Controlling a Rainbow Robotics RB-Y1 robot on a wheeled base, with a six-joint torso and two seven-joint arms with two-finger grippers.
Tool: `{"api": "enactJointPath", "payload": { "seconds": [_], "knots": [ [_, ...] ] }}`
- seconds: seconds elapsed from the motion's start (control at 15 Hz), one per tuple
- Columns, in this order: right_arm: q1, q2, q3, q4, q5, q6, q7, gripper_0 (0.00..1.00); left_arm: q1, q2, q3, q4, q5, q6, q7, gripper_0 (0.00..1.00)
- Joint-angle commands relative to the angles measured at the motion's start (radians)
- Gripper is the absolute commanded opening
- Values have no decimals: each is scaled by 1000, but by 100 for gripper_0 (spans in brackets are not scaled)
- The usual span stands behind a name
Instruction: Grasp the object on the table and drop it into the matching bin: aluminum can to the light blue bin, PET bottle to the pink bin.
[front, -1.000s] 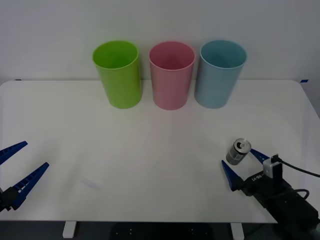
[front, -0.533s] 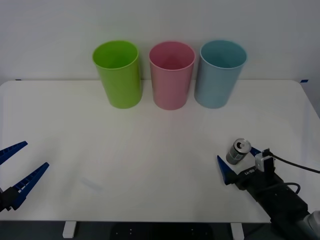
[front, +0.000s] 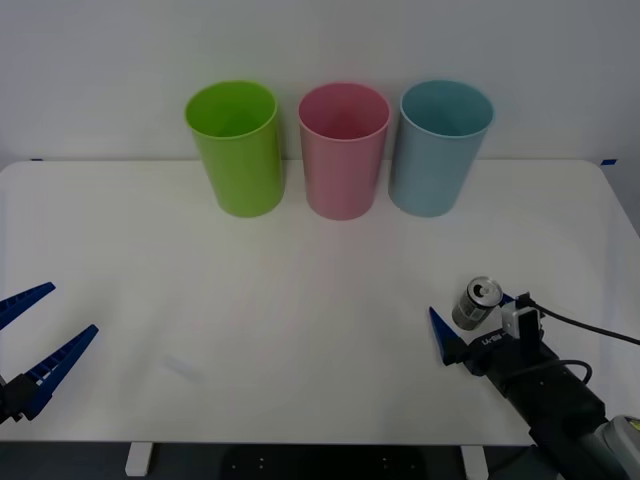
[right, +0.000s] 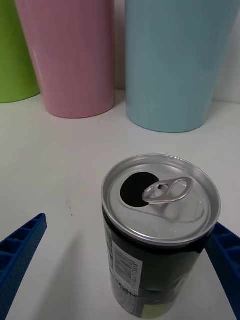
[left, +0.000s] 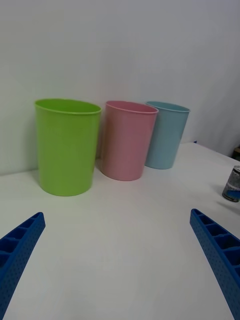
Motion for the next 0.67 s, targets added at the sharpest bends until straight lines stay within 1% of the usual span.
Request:
{"api": "enactJointPath", "payload": {
  "seconds": [0.07,0.13,0.67],
  "knots": [
    [0,0,-1,0,0,0,8,2,0,0,0,0,0,0,0,100],
    [0,0,-1,0,0,1,10,0,0,0,0,0,0,0,0,100],
    [0,0,-7,-2,-25,-11,7,0,0,0,0,0,0,0,0,100]
  ]
}}
